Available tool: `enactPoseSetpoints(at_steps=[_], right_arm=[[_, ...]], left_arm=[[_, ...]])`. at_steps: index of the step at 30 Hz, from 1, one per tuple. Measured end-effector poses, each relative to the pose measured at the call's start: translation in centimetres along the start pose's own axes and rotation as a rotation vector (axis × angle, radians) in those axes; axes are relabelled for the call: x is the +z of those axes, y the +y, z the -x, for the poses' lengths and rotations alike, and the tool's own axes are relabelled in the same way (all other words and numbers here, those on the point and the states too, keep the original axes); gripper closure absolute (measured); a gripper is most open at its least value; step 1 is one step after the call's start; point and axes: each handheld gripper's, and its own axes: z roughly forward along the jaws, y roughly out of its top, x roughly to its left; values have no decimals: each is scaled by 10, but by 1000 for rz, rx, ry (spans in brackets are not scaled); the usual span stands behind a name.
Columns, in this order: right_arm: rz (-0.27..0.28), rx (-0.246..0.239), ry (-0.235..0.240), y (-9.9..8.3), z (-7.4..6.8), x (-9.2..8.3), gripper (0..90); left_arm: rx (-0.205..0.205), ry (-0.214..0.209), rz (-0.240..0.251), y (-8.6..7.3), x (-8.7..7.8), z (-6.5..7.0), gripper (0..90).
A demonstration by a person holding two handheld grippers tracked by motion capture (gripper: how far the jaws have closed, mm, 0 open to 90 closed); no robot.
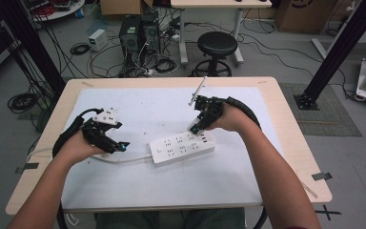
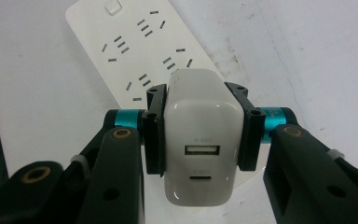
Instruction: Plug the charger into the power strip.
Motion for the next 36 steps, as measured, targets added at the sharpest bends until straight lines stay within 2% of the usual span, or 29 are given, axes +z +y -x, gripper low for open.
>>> enactPoseSetpoints(at_steps=[2,3,5,6,10,11,14,19,20,22,27,33,34,36], right_arm=[[2,-17,2,1,1,1,632],[-26,-37,2,5,1,3,632],[-50,-65,1,8,1,4,632],[-60,-71,-4,9,1,4,632],[-70,-74,-7,10,1,5,632],[-100,-110,-5,16,1,6,632],[-126,-153,-22,20,2,8,632],[-153,-179,-16,25,1,13,632],[-153,-179,-16,25,1,13,632],[-176,-205,-7,29,1,20,632],[-221,-247,-14,29,0,25,632],[-230,-269,-18,29,-1,27,632],[-240,-303,-24,29,-1,30,632],[-245,-311,-28,28,-1,30,632]], left_arm=[[0,0,0,0,0,0,198],[1,1,-12,-3,-1,-1,198],[-2,6,-14,-5,-3,-1,198],[-13,4,-10,-6,-3,-1,198],[-6,7,-15,-7,-4,-1,198],[-8,9,-17,-7,-4,-1,198],[-10,12,-18,-8,-4,-1,198],[-11,11,-20,-9,-4,-1,198],[-22,7,-13,-11,-3,0,198],[-15,8,-22,-12,-3,-1,198],[-25,10,-15,-15,-3,-1,198],[-30,9,-11,-16,-1,0,198],[-30,8,-14,-16,-1,0,198],[-25,8,-17,-16,-1,-1,198]])
